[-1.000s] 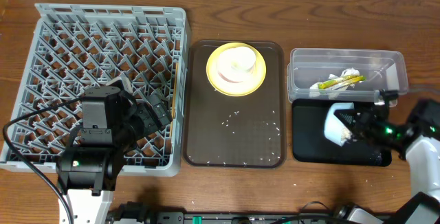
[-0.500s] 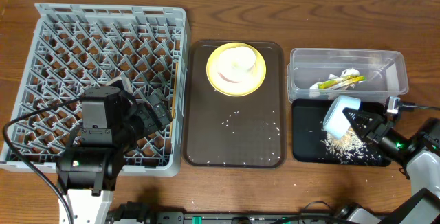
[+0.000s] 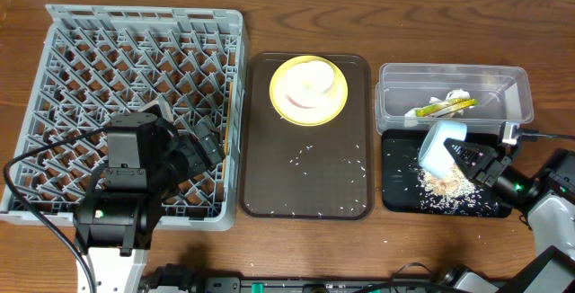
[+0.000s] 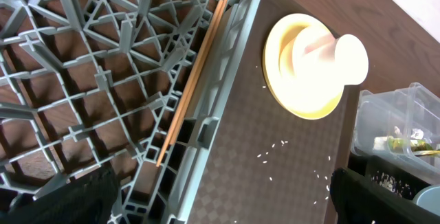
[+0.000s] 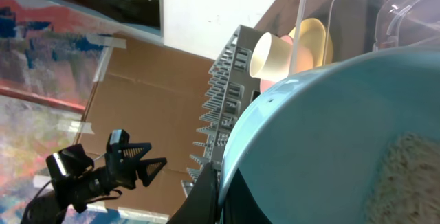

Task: Sort waste into correct bins and load items into the dishwasher
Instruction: 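Tilt the bowl to dump the rice onto the black tray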

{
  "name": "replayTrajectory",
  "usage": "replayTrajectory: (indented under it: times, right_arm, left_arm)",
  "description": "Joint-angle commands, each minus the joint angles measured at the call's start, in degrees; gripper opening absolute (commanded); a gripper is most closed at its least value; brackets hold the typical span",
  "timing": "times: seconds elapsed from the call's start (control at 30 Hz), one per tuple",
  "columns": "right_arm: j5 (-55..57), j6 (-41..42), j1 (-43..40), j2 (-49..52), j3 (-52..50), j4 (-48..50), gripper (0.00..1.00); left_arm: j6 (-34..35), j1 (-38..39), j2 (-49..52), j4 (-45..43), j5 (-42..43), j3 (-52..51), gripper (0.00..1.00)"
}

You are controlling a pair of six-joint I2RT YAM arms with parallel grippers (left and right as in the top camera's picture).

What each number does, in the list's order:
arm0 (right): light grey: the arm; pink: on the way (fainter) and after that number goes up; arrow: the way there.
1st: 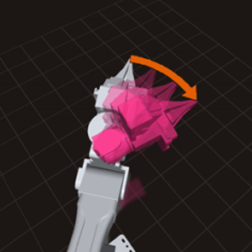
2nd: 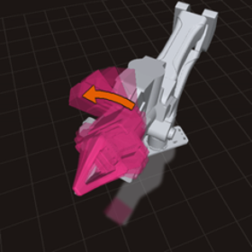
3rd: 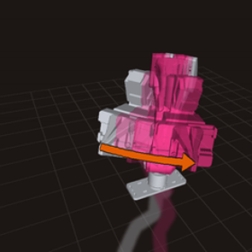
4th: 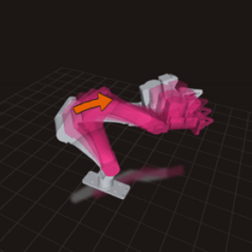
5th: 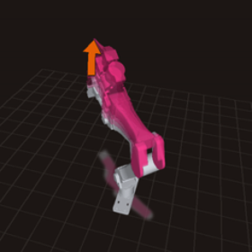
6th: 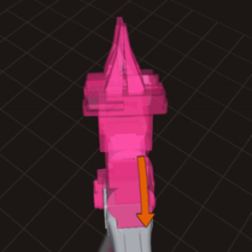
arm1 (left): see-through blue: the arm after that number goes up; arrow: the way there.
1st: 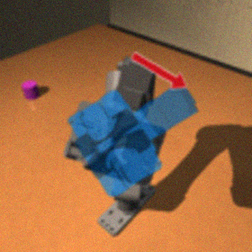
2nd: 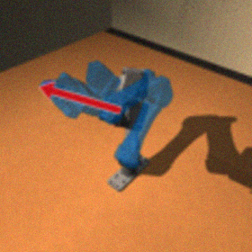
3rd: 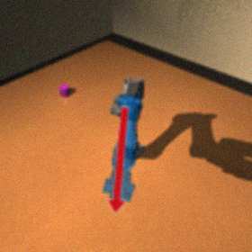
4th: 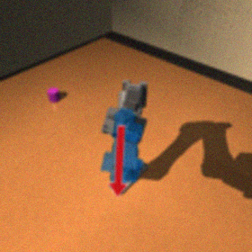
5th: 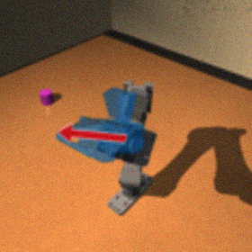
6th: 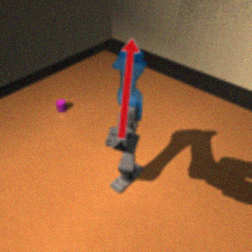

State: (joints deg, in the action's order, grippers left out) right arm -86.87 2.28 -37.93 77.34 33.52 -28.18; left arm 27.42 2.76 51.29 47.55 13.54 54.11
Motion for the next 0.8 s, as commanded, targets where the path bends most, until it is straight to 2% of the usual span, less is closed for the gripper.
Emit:
replayTrajectory:
  times: [0.0,0.13,0.27,0.43,0.53,0.63,0.77]
  right_arm:
    - [-2.4,-1.1,0.5,-0.9,-0.3,-1.9,0.01]
    - [-2.4,-0.1,0.4,-0.9,-0.3,1.5,0.01]
    - [-2.4,8.9,0.5,-0.9,-0.3,2.7,0.01]
    - [-0.5,9.2,0.5,-0.9,-0.3,7.8,0.01]
    - [-2.4,16.7,0.5,-0.9,-0.3,7.8,0.01]
    - [0.6,15.5,0.4,-0.9,-0.3,13.7,0.01]
    - [-2.4,21.3,0.5,-0.9,-0.3,11.6,0.01]
  left_arm:
    - [0.3,-0.2,0.0,0.0,-0.3,0.8,0.99]
    - [0.3,-0.2,0.0,0.0,-0.3,0.8,0.99]
    - [0.3,-0.2,0.0,0.0,-0.3,0.8,0.99]
    - [0.3,-0.2,0.0,0.0,-0.3,0.8,0.99]
    - [0.3,-0.2,0.0,0.0,-0.3,0.8,0.99]
    - [0.3,-0.2,0.0,0.0,-0.3,0.8,0.99]
    - [0.3,-0.2,0.0,0.0,-0.3,0.8,0.99]
